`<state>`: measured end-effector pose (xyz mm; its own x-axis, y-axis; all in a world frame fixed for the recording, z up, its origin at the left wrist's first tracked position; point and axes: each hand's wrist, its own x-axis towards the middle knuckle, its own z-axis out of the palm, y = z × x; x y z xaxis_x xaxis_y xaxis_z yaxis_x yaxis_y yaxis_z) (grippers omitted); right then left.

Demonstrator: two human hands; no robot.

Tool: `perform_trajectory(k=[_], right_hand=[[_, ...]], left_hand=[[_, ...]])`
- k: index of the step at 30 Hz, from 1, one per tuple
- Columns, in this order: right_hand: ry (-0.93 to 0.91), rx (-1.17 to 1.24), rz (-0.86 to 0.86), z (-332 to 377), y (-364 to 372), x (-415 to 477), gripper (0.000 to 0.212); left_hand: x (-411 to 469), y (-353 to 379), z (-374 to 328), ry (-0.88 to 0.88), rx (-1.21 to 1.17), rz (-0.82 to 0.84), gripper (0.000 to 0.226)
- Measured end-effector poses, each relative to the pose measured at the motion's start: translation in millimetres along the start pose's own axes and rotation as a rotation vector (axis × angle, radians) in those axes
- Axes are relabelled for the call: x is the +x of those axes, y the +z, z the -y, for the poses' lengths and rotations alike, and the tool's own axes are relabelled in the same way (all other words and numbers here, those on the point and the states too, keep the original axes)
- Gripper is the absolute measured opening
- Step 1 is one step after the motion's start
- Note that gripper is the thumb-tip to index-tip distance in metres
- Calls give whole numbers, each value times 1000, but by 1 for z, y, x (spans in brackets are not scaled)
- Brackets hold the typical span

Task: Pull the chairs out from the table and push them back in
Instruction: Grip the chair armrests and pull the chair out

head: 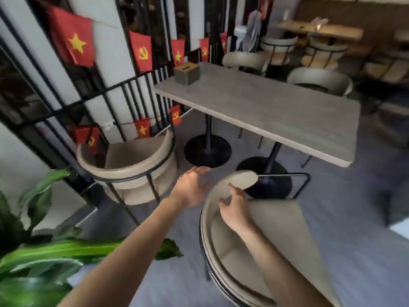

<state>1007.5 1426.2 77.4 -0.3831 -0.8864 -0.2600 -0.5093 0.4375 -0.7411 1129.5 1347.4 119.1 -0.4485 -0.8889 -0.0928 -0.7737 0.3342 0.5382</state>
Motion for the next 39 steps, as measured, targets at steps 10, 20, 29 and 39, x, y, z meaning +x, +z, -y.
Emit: perform_trajectory(k=[10, 20, 29, 39], right_hand=[[517, 45, -23, -45, 94, 3, 88], [546, -382, -7, -76, 151, -17, 49], [488, -448, 25, -74, 147, -23, 43], [319, -570, 136, -88, 135, -20, 45]], left_hand=[[56, 85, 65, 517, 226, 491, 51], [93, 151, 85, 925, 1038, 614, 50], [85, 154, 102, 1040, 919, 499, 32], [62, 141, 110, 809, 939, 492, 28]])
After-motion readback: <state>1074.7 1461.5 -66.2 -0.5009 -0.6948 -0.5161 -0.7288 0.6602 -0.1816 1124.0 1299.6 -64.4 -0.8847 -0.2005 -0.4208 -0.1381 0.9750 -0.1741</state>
